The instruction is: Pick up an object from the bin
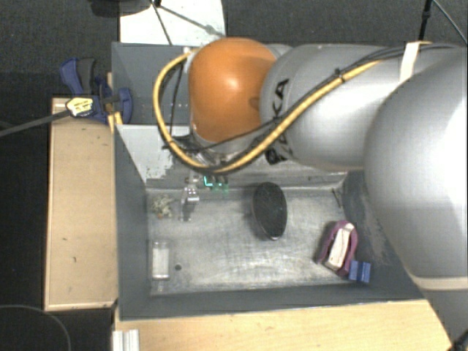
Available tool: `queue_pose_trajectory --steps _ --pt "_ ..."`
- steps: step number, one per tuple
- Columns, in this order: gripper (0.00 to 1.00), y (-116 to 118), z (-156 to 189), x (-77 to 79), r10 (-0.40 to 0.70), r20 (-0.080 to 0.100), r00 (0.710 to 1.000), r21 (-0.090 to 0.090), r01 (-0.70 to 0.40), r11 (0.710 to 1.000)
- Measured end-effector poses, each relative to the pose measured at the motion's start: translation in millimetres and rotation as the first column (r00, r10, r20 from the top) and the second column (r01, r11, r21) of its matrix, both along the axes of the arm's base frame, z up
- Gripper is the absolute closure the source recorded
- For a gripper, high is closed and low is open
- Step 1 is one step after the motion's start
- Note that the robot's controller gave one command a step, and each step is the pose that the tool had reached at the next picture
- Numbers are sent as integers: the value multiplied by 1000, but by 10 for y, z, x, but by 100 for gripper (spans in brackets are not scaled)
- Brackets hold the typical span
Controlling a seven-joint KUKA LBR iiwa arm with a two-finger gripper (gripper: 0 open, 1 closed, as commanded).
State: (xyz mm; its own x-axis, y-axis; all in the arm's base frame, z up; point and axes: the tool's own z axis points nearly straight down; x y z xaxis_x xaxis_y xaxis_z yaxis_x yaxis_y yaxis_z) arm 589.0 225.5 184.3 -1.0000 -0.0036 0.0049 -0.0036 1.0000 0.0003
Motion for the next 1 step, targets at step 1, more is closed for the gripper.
queue_pose_trajectory --steps 1 --pt "0 105 -1104 -98 132 1 991 -1 -132 991"
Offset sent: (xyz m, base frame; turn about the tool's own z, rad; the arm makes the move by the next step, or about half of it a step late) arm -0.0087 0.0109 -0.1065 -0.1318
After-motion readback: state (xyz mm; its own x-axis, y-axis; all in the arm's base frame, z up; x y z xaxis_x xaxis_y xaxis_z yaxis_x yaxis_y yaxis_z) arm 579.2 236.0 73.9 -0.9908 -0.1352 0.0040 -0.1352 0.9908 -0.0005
